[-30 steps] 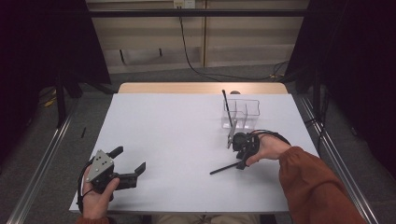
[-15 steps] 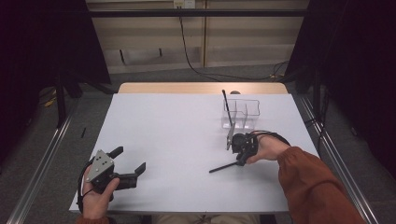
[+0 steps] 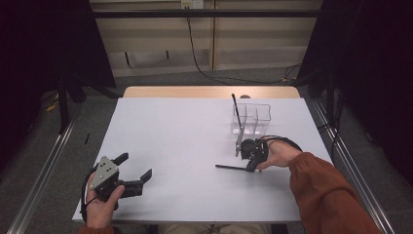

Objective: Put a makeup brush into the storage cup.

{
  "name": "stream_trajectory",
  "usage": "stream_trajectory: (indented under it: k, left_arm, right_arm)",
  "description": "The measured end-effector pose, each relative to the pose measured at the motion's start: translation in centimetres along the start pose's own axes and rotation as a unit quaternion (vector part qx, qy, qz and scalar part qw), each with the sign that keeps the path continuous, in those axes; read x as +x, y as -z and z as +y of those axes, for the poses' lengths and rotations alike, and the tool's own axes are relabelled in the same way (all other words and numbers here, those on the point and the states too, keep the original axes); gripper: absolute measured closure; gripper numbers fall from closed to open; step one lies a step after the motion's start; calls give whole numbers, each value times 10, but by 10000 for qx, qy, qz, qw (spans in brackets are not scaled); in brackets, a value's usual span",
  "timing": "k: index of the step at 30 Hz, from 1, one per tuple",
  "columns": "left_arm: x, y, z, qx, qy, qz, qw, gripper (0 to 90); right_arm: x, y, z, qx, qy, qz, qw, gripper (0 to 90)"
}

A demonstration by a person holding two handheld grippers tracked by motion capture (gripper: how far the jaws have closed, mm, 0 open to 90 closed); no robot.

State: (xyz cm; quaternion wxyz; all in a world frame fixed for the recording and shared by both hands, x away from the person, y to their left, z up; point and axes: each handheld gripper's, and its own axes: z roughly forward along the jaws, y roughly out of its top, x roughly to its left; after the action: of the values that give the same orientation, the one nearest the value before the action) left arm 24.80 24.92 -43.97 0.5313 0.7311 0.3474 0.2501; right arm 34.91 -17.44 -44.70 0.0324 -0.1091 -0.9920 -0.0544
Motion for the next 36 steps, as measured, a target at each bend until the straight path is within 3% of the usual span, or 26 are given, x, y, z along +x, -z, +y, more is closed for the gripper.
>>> stream_trajectory:
  k: [11,17,22,24,31,35,36]
  left_arm:
    - [0,0,0,-18,34,-1,10000,21]
    - [1,0,0,-4,52,25,10000,21]
    - [1,0,0,3,50,24,10000,21]
    - [1,0,0,12,33,28,10000,22]
    - [1,0,0,14,30,37,10000,22]
    - [1,0,0,6,34,34,10000,22]
    - [1,0,0,5,38,33,10000,22]
  right_arm:
    - [0,3,-8,-243,-142,176,9994,845]
    - [-4,10,-13,-579,-317,229,9976,845]
    - [-5,18,-19,-980,-525,251,9935,845]
    - [-5,21,-21,-1126,-526,105,9922,845]
    - [6,24,-23,-1389,-469,-75,9892,845]
    - [7,28,-27,-1760,-636,-274,9819,845]
    - [7,29,-29,-1854,-666,-223,9802,845]
